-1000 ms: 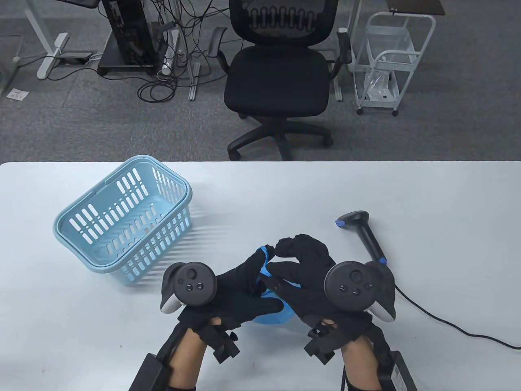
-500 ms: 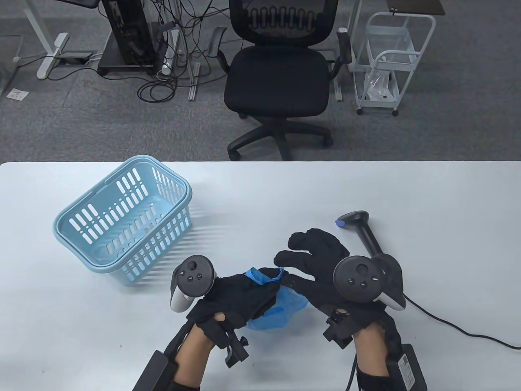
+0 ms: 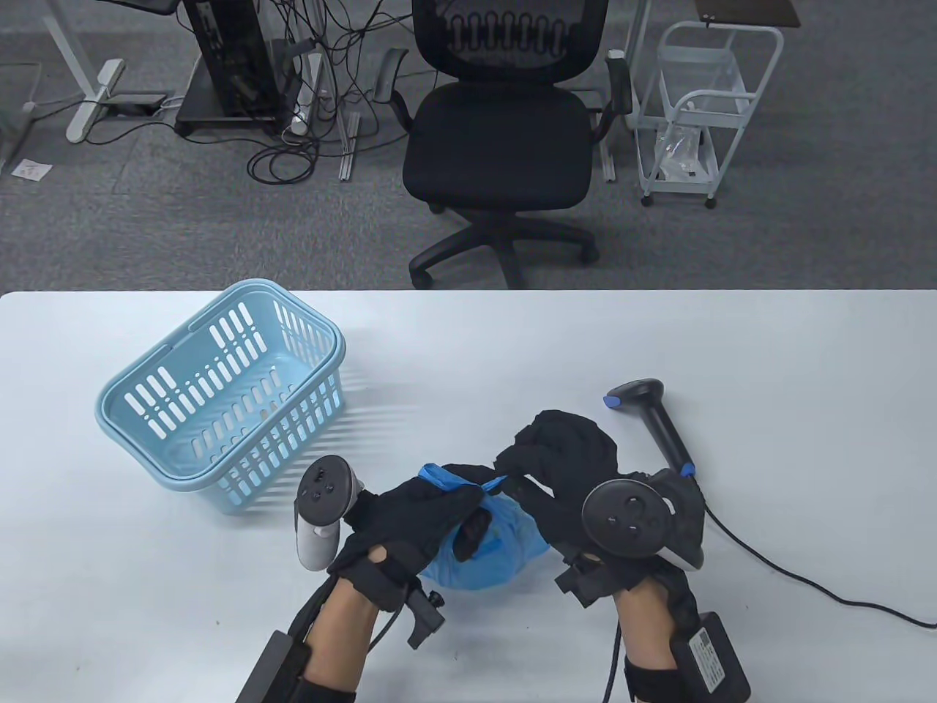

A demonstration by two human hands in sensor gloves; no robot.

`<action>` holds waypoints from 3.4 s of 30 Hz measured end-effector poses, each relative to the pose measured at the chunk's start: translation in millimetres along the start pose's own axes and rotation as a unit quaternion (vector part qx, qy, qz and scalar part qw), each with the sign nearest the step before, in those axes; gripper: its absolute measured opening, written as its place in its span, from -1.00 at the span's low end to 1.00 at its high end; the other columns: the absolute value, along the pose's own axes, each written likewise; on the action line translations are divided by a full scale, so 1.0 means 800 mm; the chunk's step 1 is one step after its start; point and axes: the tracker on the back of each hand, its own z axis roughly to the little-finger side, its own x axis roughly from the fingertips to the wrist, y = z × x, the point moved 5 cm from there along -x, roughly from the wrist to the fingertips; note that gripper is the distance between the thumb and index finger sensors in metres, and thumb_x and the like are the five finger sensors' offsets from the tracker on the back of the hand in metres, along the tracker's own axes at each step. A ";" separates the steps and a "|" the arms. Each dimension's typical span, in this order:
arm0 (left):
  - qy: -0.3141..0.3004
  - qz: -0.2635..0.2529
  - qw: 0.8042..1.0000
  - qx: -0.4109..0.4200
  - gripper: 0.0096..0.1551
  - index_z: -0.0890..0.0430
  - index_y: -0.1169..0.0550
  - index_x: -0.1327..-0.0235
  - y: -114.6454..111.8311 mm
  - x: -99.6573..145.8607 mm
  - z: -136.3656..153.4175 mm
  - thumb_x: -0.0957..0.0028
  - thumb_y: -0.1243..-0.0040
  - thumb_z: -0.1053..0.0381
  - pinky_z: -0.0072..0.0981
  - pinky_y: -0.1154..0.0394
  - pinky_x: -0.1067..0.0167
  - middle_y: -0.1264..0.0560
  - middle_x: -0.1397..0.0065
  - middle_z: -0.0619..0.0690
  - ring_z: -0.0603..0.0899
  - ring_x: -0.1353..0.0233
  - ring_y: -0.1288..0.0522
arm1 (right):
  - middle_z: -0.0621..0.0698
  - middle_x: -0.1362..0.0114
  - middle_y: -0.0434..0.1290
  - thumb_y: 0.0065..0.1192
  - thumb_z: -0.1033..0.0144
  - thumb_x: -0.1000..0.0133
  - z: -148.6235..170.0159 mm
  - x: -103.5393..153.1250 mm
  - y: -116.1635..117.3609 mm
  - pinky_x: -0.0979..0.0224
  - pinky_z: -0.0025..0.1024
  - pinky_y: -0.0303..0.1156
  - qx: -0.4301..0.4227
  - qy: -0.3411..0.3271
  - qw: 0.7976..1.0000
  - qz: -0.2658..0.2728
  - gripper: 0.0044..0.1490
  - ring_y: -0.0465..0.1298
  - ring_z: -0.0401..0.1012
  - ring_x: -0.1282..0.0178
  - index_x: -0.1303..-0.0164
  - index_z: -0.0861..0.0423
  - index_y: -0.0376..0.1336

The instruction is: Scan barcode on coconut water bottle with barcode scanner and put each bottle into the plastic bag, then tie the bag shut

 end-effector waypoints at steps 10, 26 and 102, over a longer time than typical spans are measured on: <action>0.033 -0.046 0.996 0.068 -0.59 -0.06 -0.65 -0.45 0.013 0.010 0.014 -0.36 -0.40 -0.03 0.06 -0.68 -0.13 -0.71 -0.38 0.00 0.00 -0.06 -0.82 | 0.04 -0.30 0.51 0.51 0.12 -0.13 -0.038 0.008 0.030 -0.53 0.32 0.23 0.015 0.100 0.988 -0.117 -0.57 0.44 0.12 -0.47 -0.07 0.11 0.54; -0.087 -0.028 0.845 -0.527 -0.62 -0.15 -0.67 -0.29 -0.026 0.014 -0.098 -0.24 -0.54 0.11 0.08 -0.61 -0.24 -0.69 -0.36 -0.14 -0.03 -0.08 -0.73 | 0.16 -0.68 0.23 0.41 0.08 -0.17 0.030 -0.004 0.102 -0.52 0.48 -0.04 -0.138 0.066 0.959 -0.238 -0.17 0.03 0.31 -0.70 -0.59 0.14 0.17; 0.052 -0.047 0.921 -0.382 -0.50 -0.07 -0.61 -0.57 0.104 0.100 0.028 -0.46 -0.05 -0.14 0.45 -0.13 -0.59 -0.42 -0.79 -0.01 0.28 -0.77 -0.34 | 0.04 -0.29 0.54 0.24 0.21 -0.20 0.173 0.091 0.069 -0.56 0.34 0.17 -0.150 0.238 0.952 -0.117 -0.55 0.44 0.10 -0.50 -0.22 0.13 0.39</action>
